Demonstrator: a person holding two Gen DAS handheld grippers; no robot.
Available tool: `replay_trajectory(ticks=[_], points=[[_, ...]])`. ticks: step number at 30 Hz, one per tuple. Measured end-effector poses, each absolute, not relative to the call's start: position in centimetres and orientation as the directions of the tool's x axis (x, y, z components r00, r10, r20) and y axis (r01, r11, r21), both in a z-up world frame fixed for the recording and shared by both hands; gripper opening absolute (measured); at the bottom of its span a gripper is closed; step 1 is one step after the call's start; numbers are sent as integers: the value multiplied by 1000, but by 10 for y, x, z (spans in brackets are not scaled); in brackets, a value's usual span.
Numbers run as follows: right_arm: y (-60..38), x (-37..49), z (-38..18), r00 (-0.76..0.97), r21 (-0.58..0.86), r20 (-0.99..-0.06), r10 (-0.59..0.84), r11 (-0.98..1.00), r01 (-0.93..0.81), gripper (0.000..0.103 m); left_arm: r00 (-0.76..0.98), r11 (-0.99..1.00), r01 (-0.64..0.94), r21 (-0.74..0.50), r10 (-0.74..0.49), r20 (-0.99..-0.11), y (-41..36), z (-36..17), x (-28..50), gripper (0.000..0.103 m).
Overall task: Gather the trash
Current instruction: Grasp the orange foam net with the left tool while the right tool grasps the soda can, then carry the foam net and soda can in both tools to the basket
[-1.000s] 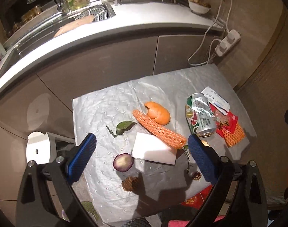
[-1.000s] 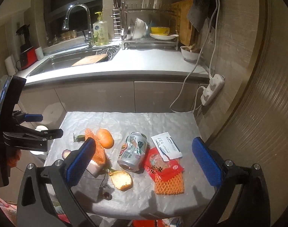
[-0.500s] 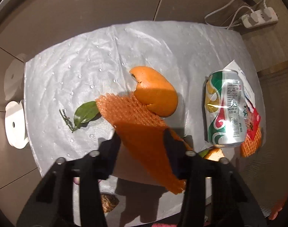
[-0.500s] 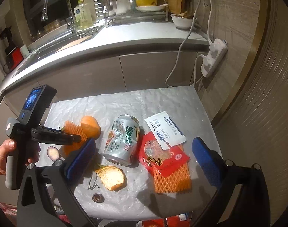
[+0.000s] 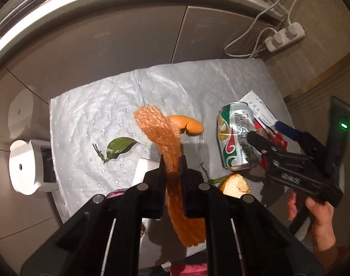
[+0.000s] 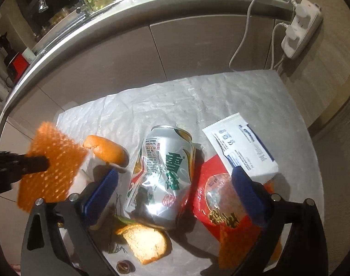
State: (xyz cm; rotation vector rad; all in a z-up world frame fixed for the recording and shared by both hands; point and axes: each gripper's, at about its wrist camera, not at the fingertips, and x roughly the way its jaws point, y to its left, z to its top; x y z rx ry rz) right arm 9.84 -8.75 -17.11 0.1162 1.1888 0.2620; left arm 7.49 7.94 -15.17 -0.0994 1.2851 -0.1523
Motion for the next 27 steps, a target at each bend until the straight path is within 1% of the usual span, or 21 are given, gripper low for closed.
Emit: replay_trajectory(ticks=[4, 6, 9, 10, 15, 19, 22, 27], points=[[-79, 111, -191, 301, 213, -924, 236, 971, -108, 93, 346, 985, 91, -144, -167, -923, 83, -115, 68, 11], [-74, 113, -200, 274, 202, -936, 223, 974, -102, 90, 371, 985, 98, -144, -170, -913, 85, -102, 62, 11], [-72, 112, -209, 243, 222, -940, 240, 970, -98, 74, 391, 983, 114, -141, -175, -903, 84, -92, 57, 11], [-70, 111, -211, 233, 232, -940, 248, 968, -96, 64, 397, 984, 119, -134, -171, -902, 84, -88, 55, 11], [-72, 102, -204, 258, 273, -923, 285, 959, -83, 63, 411, 983, 114, -146, -181, -893, 90, -80, 45, 11], [-80, 92, -175, 312, 288, -901, 300, 954, -87, 63, 436, 985, 106, -132, -166, -885, 95, -69, 34, 11], [-79, 83, -140, 357, 279, -881, 312, 950, -142, 63, 465, 991, 75, -114, -136, -875, 100, -58, 22, 11], [-60, 64, -85, 381, 273, -848, 368, 920, -282, 63, 502, 997, -32, -73, -47, -863, 119, -44, -7, 11]])
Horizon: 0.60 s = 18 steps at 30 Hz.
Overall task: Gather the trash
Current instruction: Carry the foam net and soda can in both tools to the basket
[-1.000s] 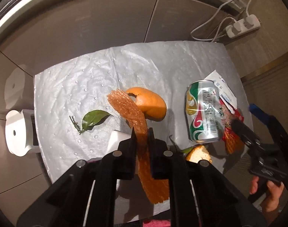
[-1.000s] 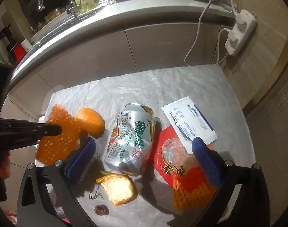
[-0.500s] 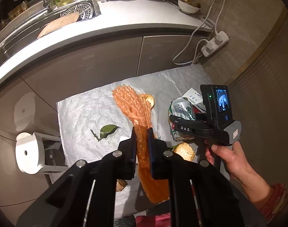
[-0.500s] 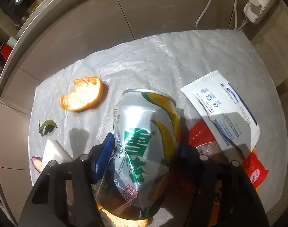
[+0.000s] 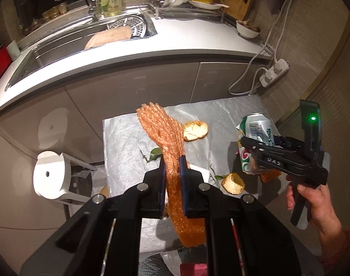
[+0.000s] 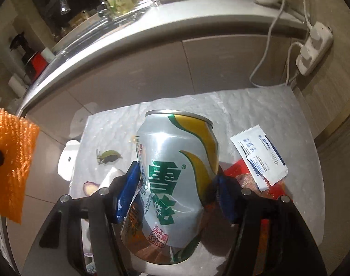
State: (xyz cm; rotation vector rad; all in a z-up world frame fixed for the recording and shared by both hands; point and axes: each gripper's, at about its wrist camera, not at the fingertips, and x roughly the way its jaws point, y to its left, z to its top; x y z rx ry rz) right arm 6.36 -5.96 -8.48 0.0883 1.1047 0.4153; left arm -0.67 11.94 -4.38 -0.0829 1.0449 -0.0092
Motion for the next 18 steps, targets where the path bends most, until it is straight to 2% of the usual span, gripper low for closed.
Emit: replay_trajectory(ticks=[10, 18], points=[[72, -12, -31, 303, 278, -804, 512, 773, -569, 61, 545, 968, -232, -94, 50, -837, 202, -31, -106, 11], [236, -121, -14, 196, 304, -767, 611, 616, -727, 61, 530, 925, -375, -55, 166, -832, 314, -33, -245, 11]])
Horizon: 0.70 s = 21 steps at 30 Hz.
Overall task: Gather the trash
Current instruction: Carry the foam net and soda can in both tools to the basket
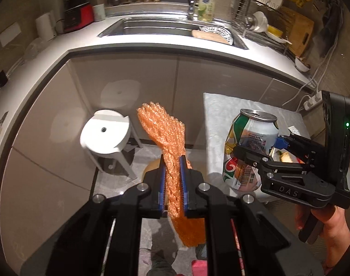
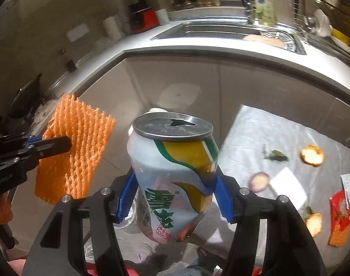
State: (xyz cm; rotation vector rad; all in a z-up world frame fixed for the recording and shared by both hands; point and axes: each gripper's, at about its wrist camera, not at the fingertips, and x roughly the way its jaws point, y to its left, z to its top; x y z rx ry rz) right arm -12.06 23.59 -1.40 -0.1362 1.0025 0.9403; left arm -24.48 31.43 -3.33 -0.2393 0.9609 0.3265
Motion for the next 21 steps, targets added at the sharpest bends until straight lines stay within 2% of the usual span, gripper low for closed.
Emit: replay_trajectory(ticks=[5, 9, 15, 21], points=[[332, -199, -20, 85, 317, -763, 641, 485, -815, 61, 470, 878, -479, 9, 265, -842, 384, -49, -341, 11], [397, -246, -38, -4, 307, -794, 608, 395, -866, 61, 407, 827, -562, 35, 313, -858, 430, -70, -402, 11], [464, -298, -66, -78, 253, -845, 530, 265, -930, 61, 330, 741, -671, 12, 313, -891, 478, -121, -458, 11], [506, -324, -118, -86, 168, -890, 448, 147, -975, 61, 277, 676, -736, -37, 250, -928, 515, -219, -470, 11]])
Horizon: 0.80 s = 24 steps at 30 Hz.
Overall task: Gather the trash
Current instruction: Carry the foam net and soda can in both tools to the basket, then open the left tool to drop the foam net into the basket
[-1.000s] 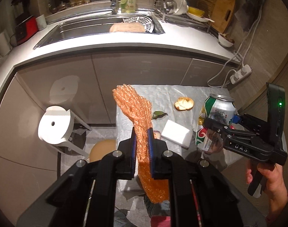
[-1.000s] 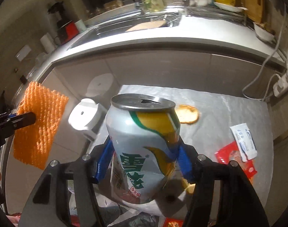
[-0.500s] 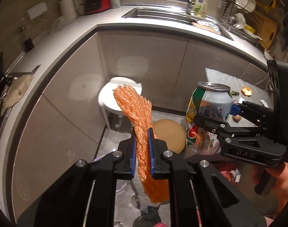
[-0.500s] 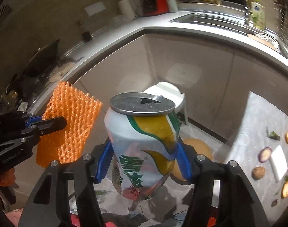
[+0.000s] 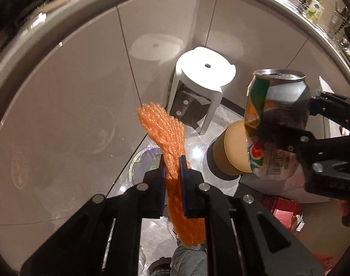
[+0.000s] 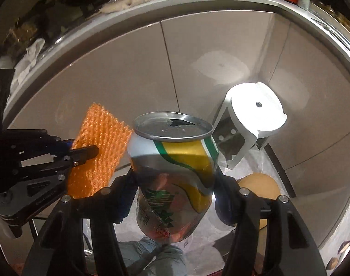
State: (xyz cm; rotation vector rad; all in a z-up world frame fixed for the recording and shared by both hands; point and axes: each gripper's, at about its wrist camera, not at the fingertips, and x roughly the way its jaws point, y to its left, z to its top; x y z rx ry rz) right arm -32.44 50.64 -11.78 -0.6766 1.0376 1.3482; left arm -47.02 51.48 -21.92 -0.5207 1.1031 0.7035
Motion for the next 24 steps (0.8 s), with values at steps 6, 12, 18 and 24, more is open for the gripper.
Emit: replay_trajectory(ticks=[6, 12, 18, 24], points=[[532, -339, -199, -77, 130, -913, 402, 106, -986, 61, 213, 628, -775, -64, 165, -963, 546, -369, -480, 11], [545, -356, -270, -81, 115, -922, 378, 70, -991, 61, 153, 592, -802, -75, 83, -985, 558, -501, -485, 15], [556, -369, -306, -109, 129, -927, 360, 32, -991, 61, 99, 582, -812, -36, 77, -992, 557, -552, -494, 53], [563, -371, -308, -123, 143, -927, 355, 30, -989, 61, 118, 586, -809, -37, 101, -988, 559, -525, -500, 65]])
